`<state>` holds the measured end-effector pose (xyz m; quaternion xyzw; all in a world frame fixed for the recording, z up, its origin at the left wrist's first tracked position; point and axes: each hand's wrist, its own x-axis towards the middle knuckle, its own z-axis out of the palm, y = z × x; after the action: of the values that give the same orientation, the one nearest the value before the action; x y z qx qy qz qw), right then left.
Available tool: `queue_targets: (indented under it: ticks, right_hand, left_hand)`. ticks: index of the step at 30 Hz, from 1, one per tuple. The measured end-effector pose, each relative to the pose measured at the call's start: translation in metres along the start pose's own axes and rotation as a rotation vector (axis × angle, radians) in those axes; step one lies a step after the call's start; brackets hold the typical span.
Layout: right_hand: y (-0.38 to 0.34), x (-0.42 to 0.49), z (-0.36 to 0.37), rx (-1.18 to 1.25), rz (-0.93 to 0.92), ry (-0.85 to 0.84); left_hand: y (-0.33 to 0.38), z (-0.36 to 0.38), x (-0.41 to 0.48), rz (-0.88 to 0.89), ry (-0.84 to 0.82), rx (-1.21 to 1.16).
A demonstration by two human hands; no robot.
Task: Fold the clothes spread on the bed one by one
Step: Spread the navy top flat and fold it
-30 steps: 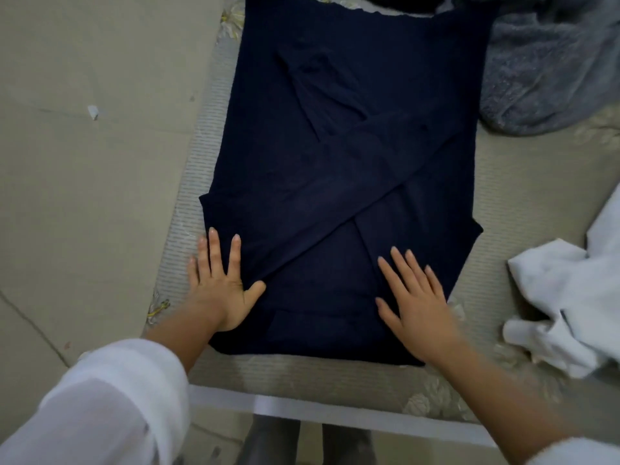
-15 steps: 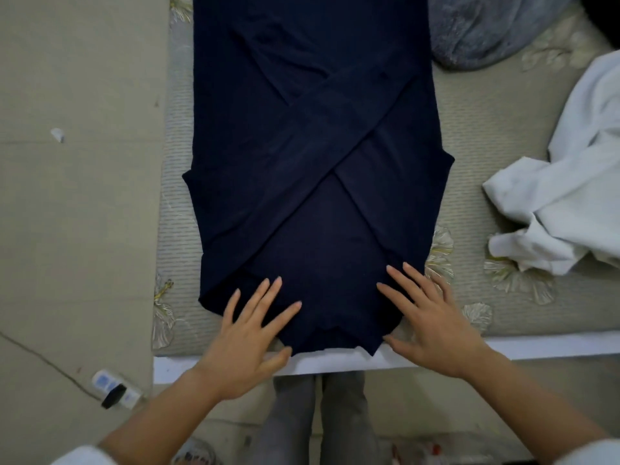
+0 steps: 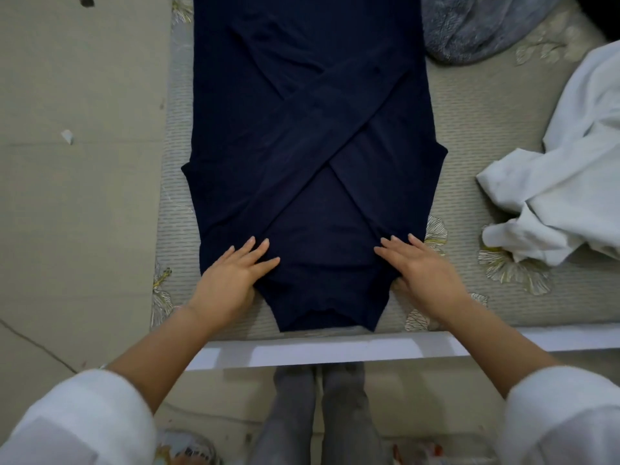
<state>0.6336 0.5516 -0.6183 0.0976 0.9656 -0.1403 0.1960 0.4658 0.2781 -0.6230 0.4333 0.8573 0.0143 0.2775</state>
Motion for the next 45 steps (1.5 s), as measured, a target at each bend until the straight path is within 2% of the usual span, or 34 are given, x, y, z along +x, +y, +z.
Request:
queue_targets:
  ticks: [3, 9, 12, 15, 18, 20, 23, 27, 36, 40, 42, 45]
  right_hand:
    - [0.001, 0.006, -0.026, 0.283, 0.179, -0.003]
    - [0.021, 0.010, -0.067, 0.406, 0.161, -0.113]
    - [0.034, 0.008, -0.076, 0.413, 0.131, -0.319]
    - [0.046, -0.001, -0.073, 0.503, 0.195, -0.606]
    - [0.054, -0.009, -0.073, 0.637, 0.276, -0.816]
    - [0.061, -0.006, -0.077, 0.724, 0.320, -0.785]
    - [0.071, 0.013, -0.089, 0.814, 0.360, -0.546]
    - [0.076, 0.059, -0.120, 0.847, 0.371, -0.273]
    - [0.084, 0.181, -0.176, 0.737, 0.401, -0.041]
    - [0.096, 0.230, -0.190, 0.820, 0.440, 0.050]
    - [0.099, 0.251, -0.191, 0.856, 0.465, 0.101]
    - [0.102, 0.274, -0.175, 0.833, 0.482, 0.174]
  left_hand:
    - [0.003, -0.021, 0.005, -0.079, -0.022, -0.229]
    - [0.018, -0.059, 0.004, -0.145, -0.251, -0.414]
    - [0.032, -0.070, -0.001, -0.191, -0.482, -0.551]
    - [0.049, -0.074, -0.008, -0.252, -0.738, -0.588]
    - [0.058, -0.072, -0.010, -0.322, -0.855, -0.626]
    - [0.053, -0.079, -0.007, -0.404, -0.798, -0.719]
    - [0.029, -0.099, 0.008, -0.512, -0.649, -0.926]
    - [-0.007, -0.139, 0.042, -0.514, -0.498, -0.981]
    - [-0.074, -0.219, 0.159, -0.412, -0.317, -0.820]
    - [-0.097, -0.238, 0.208, -0.432, -0.185, -0.744]
    - [-0.105, -0.242, 0.228, -0.442, -0.072, -0.726]
    - [-0.113, -0.227, 0.251, -0.436, 0.224, -0.629]
